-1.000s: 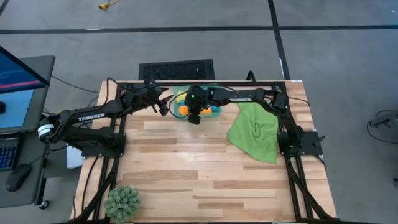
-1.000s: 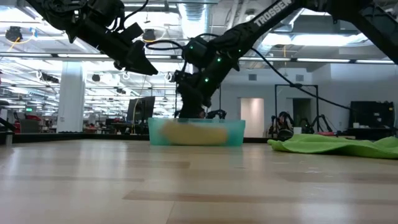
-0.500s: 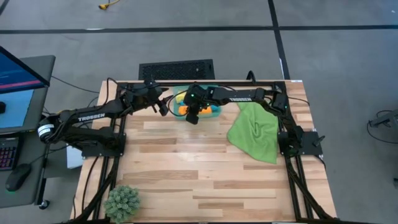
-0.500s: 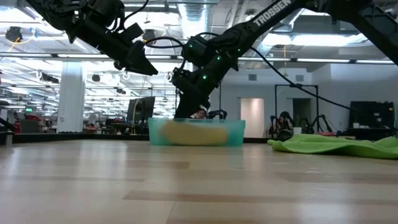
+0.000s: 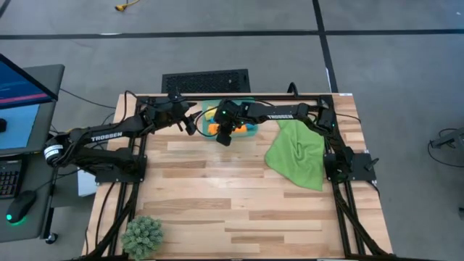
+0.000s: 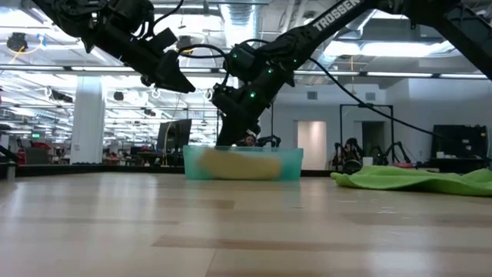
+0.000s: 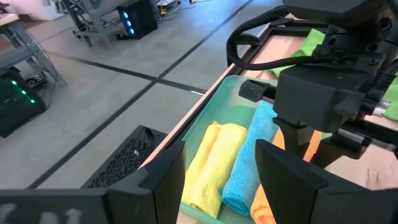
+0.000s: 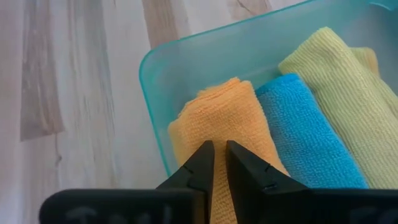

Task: Roll microfiber towels into tight, uniform cylinder then place into a basket
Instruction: Put the rolled orange microfiber towel into the green bin

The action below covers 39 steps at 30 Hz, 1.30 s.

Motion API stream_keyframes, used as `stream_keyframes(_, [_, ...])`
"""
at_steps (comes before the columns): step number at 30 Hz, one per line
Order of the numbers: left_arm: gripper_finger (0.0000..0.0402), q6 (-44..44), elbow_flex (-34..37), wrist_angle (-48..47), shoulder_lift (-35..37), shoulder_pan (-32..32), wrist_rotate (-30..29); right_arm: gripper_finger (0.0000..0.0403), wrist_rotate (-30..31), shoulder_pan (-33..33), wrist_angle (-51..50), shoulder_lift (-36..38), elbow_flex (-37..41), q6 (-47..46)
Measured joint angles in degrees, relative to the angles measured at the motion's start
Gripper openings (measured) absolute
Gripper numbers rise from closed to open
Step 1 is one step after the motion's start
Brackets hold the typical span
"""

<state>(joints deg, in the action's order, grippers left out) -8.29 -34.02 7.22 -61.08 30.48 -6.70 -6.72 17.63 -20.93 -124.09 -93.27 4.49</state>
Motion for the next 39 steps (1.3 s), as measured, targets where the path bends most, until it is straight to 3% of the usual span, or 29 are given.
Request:
stream_keyframes(9, [0.0185,0.02,0.0,0.0,0.0,0.0,0.0,0.0054,0.61,-0.5,0.65,0.01,0.0,1.86])
stream_keyframes(16, [0.0185,0.02,0.0,-0.08,0.0,0.0,0.0,0.0054,0.61,-1.32,1.23,4.09,-0.04,6.86])
stream_keyframes(20, [0.0185,0.02,0.02,-0.56,-0.02,0.0,0.0,0.0054,1.52,-1.1,-3.14,7.9,-0.02,9.19])
stream_keyframes(24, [0.0185,0.0,0.04,-1.96,-0.02,-0.02,0.92,0.0054,6.88,-1.16,-11.31,12.58,0.48,10.03])
stream_keyframes(32, [0.0185,-1.59,0.04,-2.37,-0.02,-0.66,5.73,0.0054,8.73,-1.51,-12.29,25.21,15.71,8.31])
stream_keyframes(39, [0.0185,-6.79,0.06,-2.83,-1.45,-5.04,16.9,0.0054,10.91,-4.42,-4.66,35.4,31.63,1.29])
